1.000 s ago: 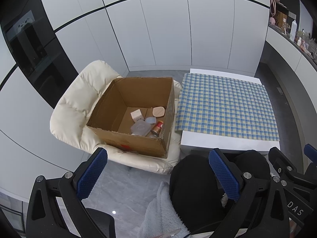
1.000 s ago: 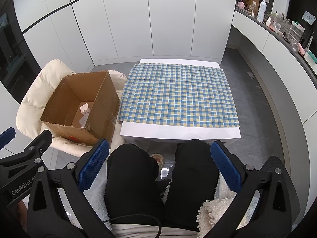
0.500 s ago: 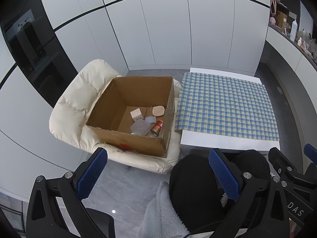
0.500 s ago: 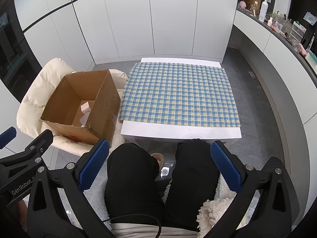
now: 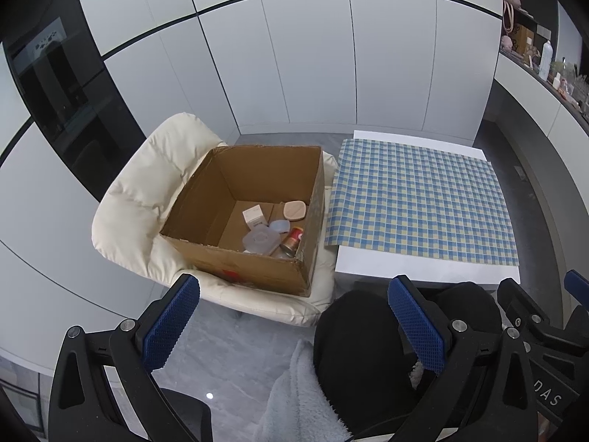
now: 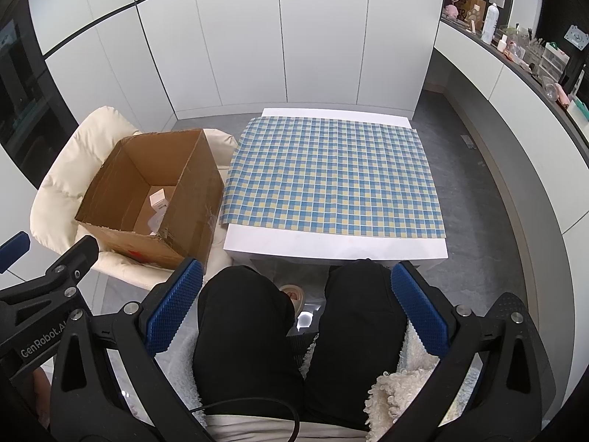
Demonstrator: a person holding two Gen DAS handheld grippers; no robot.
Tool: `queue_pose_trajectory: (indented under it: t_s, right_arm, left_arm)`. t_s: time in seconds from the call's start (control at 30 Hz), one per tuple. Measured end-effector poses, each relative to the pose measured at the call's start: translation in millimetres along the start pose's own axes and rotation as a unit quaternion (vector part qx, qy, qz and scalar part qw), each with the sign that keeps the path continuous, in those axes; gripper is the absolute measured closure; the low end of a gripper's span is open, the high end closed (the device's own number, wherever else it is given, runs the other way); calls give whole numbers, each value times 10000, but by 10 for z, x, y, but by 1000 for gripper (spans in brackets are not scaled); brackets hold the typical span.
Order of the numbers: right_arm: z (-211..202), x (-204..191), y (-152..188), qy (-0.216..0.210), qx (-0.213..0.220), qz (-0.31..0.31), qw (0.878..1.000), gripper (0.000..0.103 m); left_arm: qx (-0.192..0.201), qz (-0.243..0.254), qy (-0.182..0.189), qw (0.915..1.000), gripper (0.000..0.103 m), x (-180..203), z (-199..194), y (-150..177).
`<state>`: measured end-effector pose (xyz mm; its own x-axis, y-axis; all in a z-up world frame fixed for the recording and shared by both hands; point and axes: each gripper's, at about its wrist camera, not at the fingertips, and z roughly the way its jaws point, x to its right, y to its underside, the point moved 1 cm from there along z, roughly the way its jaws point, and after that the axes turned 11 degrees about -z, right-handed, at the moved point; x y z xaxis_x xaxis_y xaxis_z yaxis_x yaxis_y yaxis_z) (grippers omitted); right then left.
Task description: Organize objects
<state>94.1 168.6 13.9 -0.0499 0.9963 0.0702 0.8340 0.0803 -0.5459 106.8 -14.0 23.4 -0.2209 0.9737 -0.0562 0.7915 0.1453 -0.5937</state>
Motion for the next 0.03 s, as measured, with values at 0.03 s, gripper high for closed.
queue_pose_trajectory:
  t_s: [0.03]
  right_arm:
    - [1, 5, 2, -1, -1, -4, 10000, 0]
  left_arm:
    - [-2, 4, -7, 10000, 1, 2, -1, 1]
